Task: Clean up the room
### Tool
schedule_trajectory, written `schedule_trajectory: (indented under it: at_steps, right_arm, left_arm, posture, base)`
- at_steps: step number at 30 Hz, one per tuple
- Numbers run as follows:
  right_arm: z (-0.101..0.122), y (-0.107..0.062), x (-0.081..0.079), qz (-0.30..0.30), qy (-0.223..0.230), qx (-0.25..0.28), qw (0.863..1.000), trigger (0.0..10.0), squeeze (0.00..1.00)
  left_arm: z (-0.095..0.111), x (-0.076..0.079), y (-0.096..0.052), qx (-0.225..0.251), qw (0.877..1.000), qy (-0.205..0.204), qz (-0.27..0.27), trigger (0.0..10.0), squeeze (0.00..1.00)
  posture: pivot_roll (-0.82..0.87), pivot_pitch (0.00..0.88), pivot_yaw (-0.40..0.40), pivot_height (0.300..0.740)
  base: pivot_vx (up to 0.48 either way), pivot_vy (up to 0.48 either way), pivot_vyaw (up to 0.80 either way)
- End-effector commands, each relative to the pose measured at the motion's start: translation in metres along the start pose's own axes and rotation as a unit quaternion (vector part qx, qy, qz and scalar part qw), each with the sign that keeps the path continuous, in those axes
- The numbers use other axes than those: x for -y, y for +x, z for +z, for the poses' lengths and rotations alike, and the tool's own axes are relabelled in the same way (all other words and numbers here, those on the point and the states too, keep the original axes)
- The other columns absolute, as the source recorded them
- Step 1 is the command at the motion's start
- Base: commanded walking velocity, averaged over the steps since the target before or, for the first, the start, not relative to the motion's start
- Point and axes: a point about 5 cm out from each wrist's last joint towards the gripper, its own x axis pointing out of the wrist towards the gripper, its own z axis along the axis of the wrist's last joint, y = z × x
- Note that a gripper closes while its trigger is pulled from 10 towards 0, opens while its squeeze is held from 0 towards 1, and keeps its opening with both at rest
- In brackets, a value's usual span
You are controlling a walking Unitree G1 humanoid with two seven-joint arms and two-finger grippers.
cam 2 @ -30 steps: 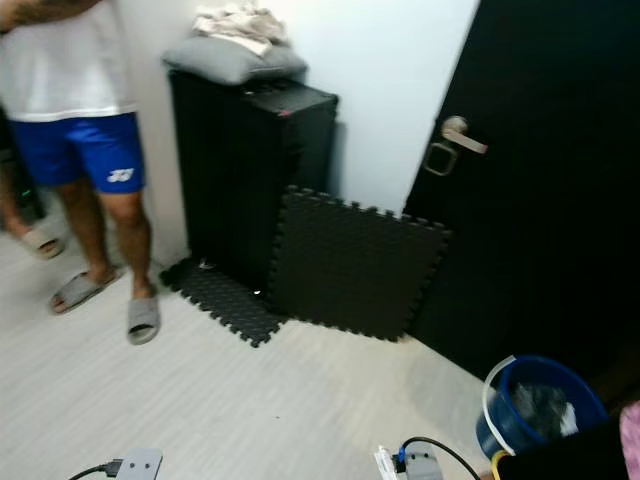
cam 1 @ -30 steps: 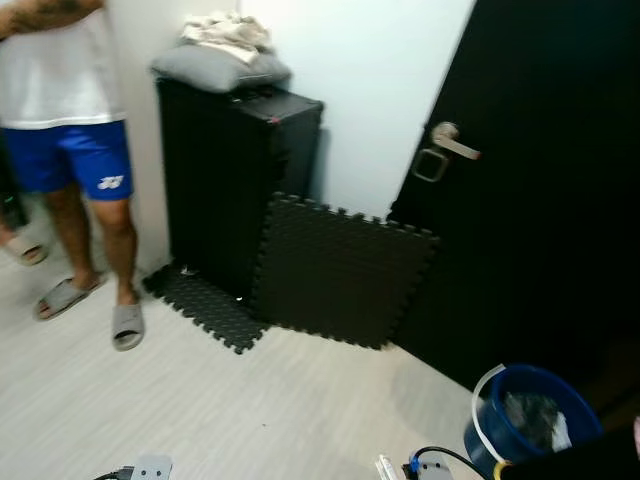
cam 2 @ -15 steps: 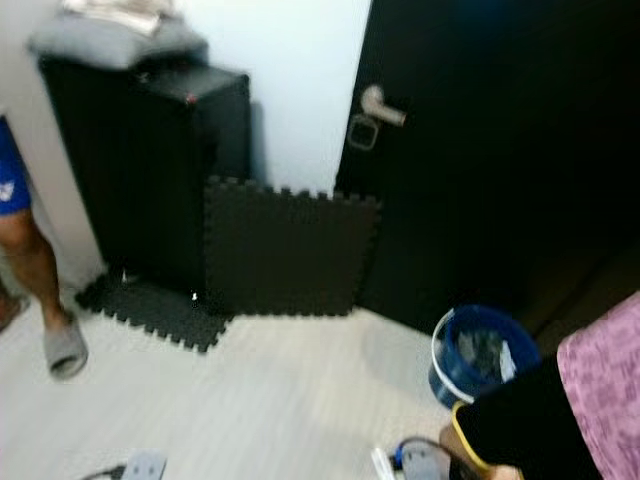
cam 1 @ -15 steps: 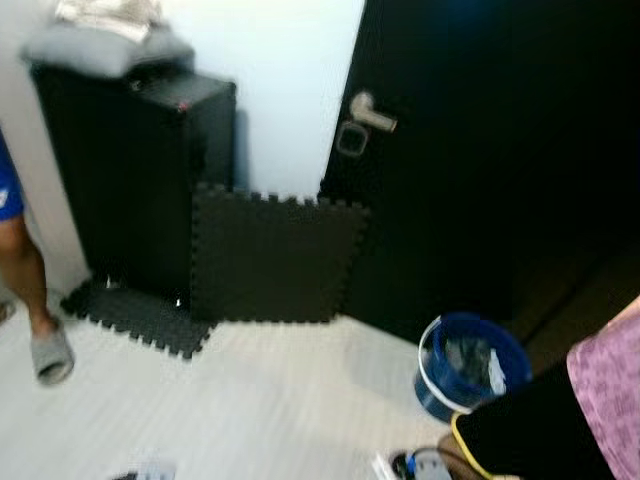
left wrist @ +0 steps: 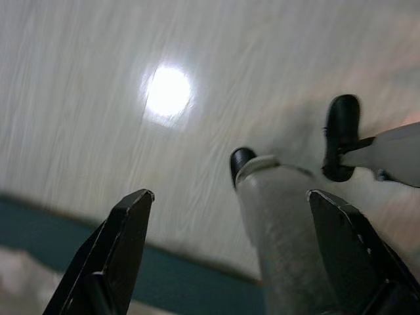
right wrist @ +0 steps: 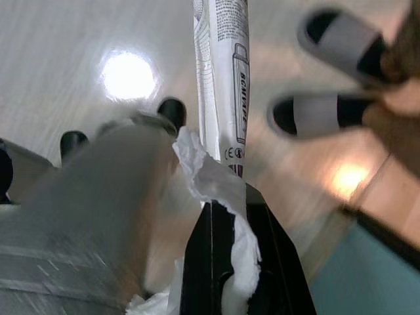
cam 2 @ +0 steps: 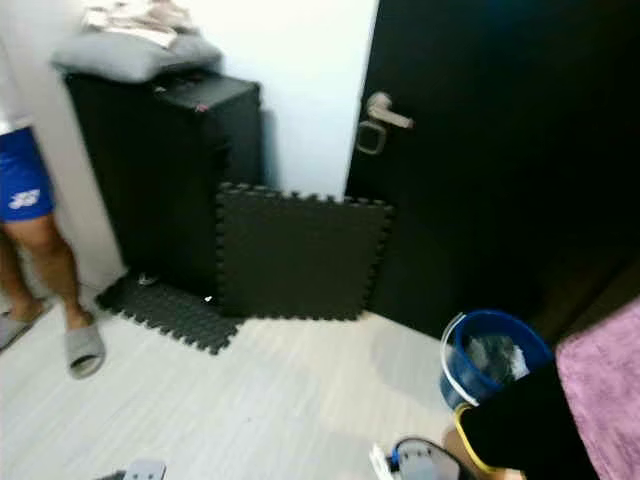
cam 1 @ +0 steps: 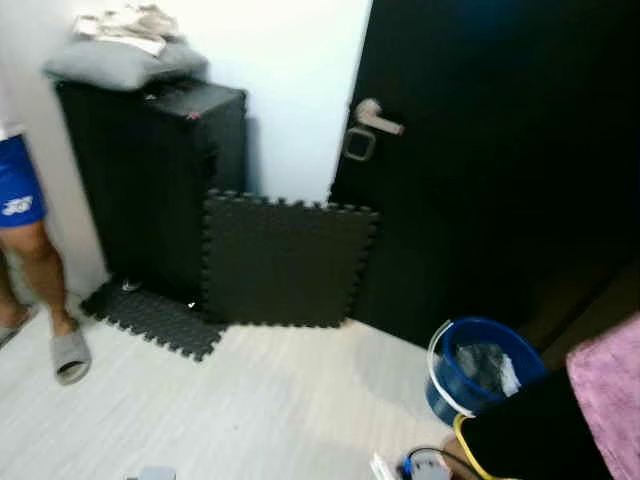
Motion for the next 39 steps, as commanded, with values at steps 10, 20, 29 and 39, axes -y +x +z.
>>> schedule_trajectory:
  at_steps: [10,20,29,39]
  right_arm:
    - [0.0012,-0.0006,0.0027,-0.003,-0.006,0.007,1.000,10.0,0.00]
    - [0.0060,-0.0013,0.0032,0.019,-0.020,0.026,0.999,10.0,0.00]
    - [0.0047,-0.0014,0.0049,0.005,-0.017,0.023,1.000,10.0,0.00]
    - [0.0054,-0.0013,0.0047,0.007,-0.022,0.022,1.000,10.0,0.00]
  left_arm:
    - [0.0023,0.0047,0.0006,0.000,1.000,-0.002,-0.008,10.0,0.00]
    - [0.0013,0.0065,0.0005,-0.001,1.000,-0.009,-0.012,10.0,0.00]
    - [-0.0006,0.0075,0.0002,-0.003,1.000,-0.015,-0.014,10.0,0.00]
    - [-0.0004,0.0096,0.0003,-0.003,1.000,-0.019,-0.020,10.0,0.00]
  posture:
    - [0.10,0.000,-0.120,0.740]
    - [0.10,0.000,-0.123,0.740]
    - [0.10,0.000,-0.128,0.740]
    - [0.09,0.000,-0.131,0.740]
  base:
    - [0.000,0.000,-0.24]
    - [0.000,0.000,0.16]
    - [0.000,0.000,0.46]
    - [0.000,0.000,0.00]
